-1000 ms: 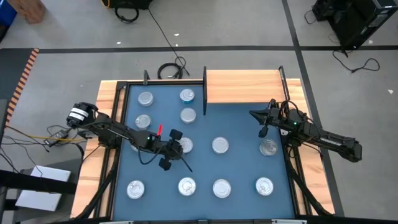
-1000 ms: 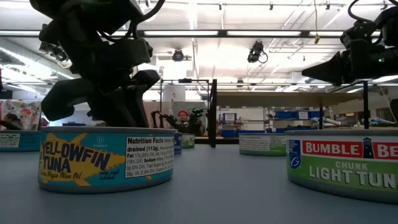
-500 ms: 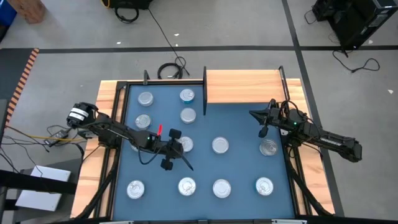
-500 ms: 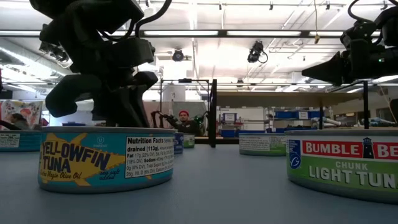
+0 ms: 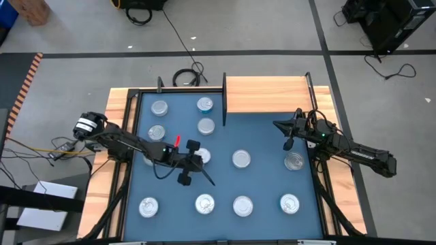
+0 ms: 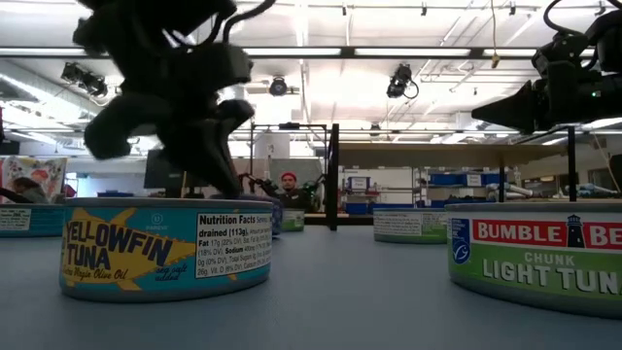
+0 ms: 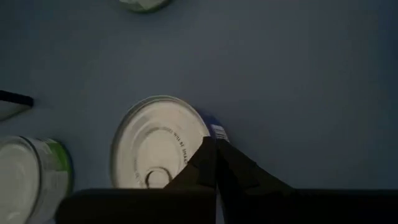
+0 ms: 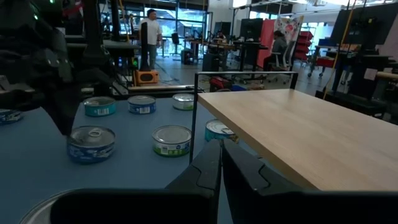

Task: Stack canned seafood by type on shelf
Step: Put the middle blue tuna can on the shelf

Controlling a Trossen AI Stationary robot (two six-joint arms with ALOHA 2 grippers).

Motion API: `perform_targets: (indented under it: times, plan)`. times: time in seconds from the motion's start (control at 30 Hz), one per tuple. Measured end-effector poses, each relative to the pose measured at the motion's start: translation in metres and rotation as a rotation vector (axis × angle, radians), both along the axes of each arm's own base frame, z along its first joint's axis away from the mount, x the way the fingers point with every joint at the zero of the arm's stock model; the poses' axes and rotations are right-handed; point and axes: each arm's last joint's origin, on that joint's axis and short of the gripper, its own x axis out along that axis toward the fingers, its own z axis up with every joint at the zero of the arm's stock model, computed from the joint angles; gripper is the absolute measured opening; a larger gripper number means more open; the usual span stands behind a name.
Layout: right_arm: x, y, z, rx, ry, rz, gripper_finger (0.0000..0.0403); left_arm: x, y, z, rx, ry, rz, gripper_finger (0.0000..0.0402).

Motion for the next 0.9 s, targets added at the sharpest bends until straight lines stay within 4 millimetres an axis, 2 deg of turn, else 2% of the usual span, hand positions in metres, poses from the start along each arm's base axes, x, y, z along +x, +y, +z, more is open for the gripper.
perform_targets:
  times: [0.53, 0.7, 0.9]
  plan:
    - [0.000, 0.000, 0.000, 0.000, 0.000, 0.000, 0.0028, 0.020, -0.006, 0.058, -0.116, 0.023, 0.047, 0.0001]
    - [0.000, 0.000, 0.000, 0.000, 0.000, -0.001, 0.0028, 0.016, -0.007, 0.057, -0.116, 0.073, 0.027, 0.0011]
    - [0.000, 0.000, 0.000, 0.000, 0.000, -0.001, 0.0028, 0.014, -0.007, 0.056, -0.080, 0.106, -0.014, 0.0061]
